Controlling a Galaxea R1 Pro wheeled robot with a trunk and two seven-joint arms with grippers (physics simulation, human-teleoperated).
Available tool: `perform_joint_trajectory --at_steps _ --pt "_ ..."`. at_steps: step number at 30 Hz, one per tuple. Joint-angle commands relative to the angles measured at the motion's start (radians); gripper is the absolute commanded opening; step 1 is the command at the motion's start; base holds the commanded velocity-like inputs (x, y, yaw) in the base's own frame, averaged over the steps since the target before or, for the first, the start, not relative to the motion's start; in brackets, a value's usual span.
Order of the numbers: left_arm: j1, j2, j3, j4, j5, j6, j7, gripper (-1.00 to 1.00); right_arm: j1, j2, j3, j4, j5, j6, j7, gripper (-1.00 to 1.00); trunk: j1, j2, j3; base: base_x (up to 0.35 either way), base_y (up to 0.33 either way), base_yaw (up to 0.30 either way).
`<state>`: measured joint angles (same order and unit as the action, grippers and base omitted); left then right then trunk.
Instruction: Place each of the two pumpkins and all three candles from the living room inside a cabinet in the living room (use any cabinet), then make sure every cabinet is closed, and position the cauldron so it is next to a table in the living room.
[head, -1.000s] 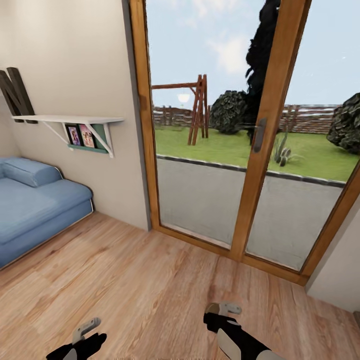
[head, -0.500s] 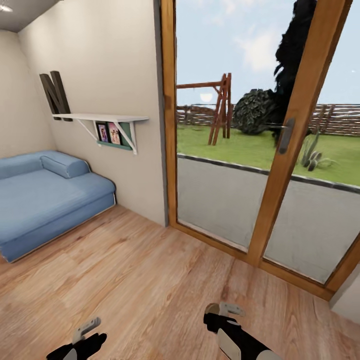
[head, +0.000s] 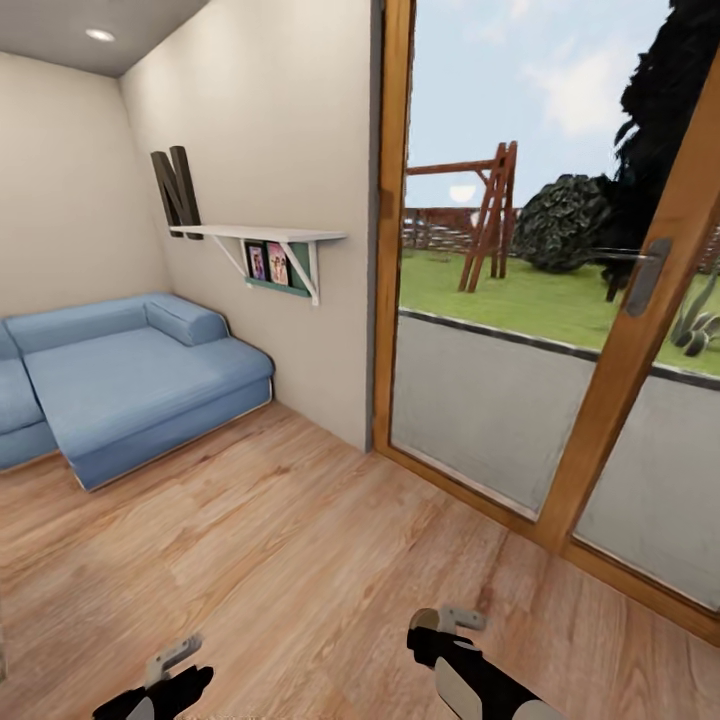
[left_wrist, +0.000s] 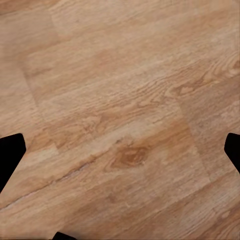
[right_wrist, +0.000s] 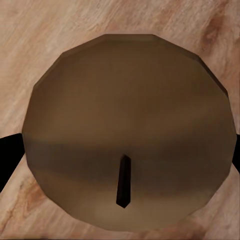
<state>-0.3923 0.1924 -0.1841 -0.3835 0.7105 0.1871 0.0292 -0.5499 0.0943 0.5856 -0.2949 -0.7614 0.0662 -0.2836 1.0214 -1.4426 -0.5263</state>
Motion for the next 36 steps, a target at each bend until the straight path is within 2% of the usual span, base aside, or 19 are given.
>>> perform_joint_trajectory --at_steps 1,36 --pt "0.000 0.001 -0.006 -0.002 0.007 0.003 0.003 1.00 -0.001 -0.001 0.009 -0.003 -0.003 0.004 -0.007 -1.00 0.000 -0.001 -0.002 0.000 0.000 0.273" --pt "0.000 -0.002 -0.008 -0.002 0.006 0.002 0.003 1.00 -0.001 -0.001 0.011 -0.003 0.005 0.003 -0.006 -1.00 0.000 -0.001 -0.034 -0.040 -0.023 0.247"
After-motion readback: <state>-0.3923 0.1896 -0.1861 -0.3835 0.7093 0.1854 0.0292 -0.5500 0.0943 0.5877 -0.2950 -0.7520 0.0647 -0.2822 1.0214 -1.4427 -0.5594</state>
